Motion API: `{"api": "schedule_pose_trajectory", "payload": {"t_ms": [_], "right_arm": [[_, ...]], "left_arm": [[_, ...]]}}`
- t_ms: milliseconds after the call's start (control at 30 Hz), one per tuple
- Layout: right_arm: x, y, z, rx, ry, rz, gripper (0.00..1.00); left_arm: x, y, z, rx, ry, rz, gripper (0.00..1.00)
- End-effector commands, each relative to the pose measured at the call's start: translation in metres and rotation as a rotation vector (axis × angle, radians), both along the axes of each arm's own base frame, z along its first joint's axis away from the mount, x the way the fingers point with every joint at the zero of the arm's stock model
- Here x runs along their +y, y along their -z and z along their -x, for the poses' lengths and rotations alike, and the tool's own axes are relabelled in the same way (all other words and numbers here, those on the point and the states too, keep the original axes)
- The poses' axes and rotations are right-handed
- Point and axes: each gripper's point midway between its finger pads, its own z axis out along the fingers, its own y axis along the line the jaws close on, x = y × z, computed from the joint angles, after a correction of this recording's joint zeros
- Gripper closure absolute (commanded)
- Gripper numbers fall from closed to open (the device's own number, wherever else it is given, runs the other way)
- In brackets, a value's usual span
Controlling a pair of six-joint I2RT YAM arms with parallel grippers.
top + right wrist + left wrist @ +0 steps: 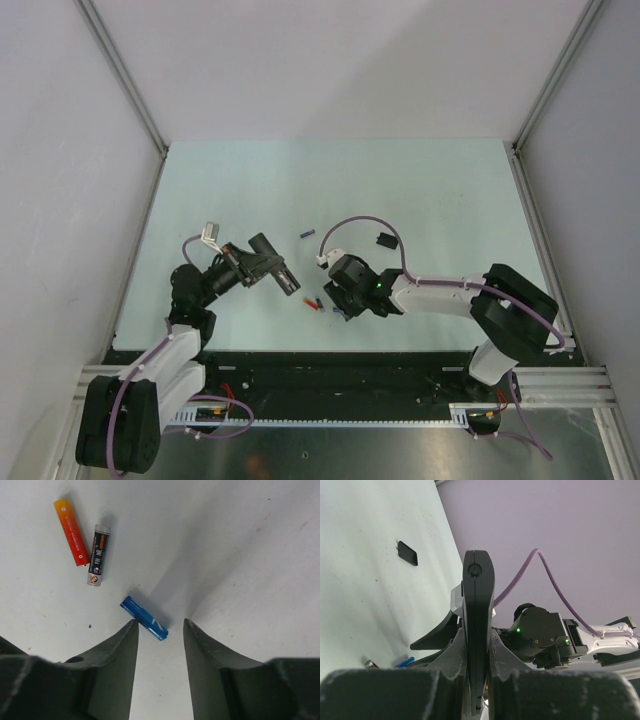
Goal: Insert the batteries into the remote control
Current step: Move the battery to the center of the board.
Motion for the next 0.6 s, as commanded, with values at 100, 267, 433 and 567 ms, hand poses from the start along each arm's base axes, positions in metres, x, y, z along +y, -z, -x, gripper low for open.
{"api": "schedule_pose_trajectory", "payload": {"t_ms": [100, 267, 433, 567], "right_arm": [[0.005, 0.0, -0.004, -0.025, -0.026, 0.038, 0.62], [0.001, 0.009, -0.002, -0.01, 0.006, 0.065, 0.77], [-0.005, 0.008, -0.009, 0.02, 0.132, 0.036, 0.9], [-0.009, 0.001, -0.018, 0.048, 0.227, -0.014, 0.94]], "left_arm": [[0.001, -0.004, 0.003, -0.025, 0.019, -0.001, 1.0], [0.002, -0.002, 0.002, -0.017, 0.016, -0.001, 1.0], [0.002, -0.002, 0.002, -0.016, 0.017, 0.0, 1.0], [0.002, -0.003, 0.001, -0.016, 0.016, 0.0, 1.0]]}}
